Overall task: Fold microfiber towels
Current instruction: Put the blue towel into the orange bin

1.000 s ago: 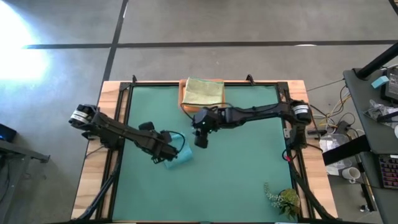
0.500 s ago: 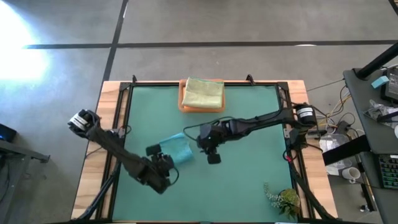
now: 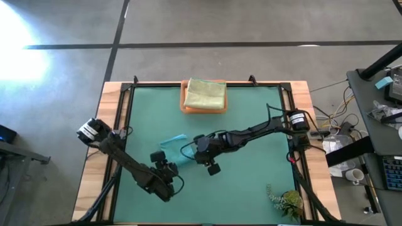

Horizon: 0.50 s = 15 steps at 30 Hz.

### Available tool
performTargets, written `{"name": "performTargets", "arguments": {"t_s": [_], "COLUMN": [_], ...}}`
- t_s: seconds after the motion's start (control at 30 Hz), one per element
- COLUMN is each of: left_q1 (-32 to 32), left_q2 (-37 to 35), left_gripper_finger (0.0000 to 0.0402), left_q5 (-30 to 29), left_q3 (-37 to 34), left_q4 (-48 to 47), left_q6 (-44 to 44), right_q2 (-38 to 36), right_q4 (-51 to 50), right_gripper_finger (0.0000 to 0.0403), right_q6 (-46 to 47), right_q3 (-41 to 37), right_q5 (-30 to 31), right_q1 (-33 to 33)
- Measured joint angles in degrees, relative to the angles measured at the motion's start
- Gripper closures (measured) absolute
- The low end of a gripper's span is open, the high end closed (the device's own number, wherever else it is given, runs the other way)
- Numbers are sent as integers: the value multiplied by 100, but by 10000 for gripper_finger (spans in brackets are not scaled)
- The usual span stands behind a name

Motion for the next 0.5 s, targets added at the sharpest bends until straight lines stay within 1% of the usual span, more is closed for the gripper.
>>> {"name": "performTargets", "arguments": {"t_s": [0.1, 0.27, 0.4, 0.5], "left_q1": [7, 137, 274, 342], "left_q2": [136, 405, 486, 471], "left_gripper_finger": [237, 237, 237, 237], "left_q5": [-3, -11, -5, 2], "left_q3": [0, -11, -7, -68], "left_q4": [20, 28, 47, 79], "left_q6": [-1, -13, -108, -208], "right_q2": [119, 369, 494, 492], "right_q4": [359, 698, 895, 992], "right_gripper_finger": [284, 284, 284, 284], "right_q6": [-10, -141, -98, -164], "right_q3": [2, 4, 4, 9], "right_q5": [174, 222, 824, 921], "right_q1": [2, 0, 0, -1]}}
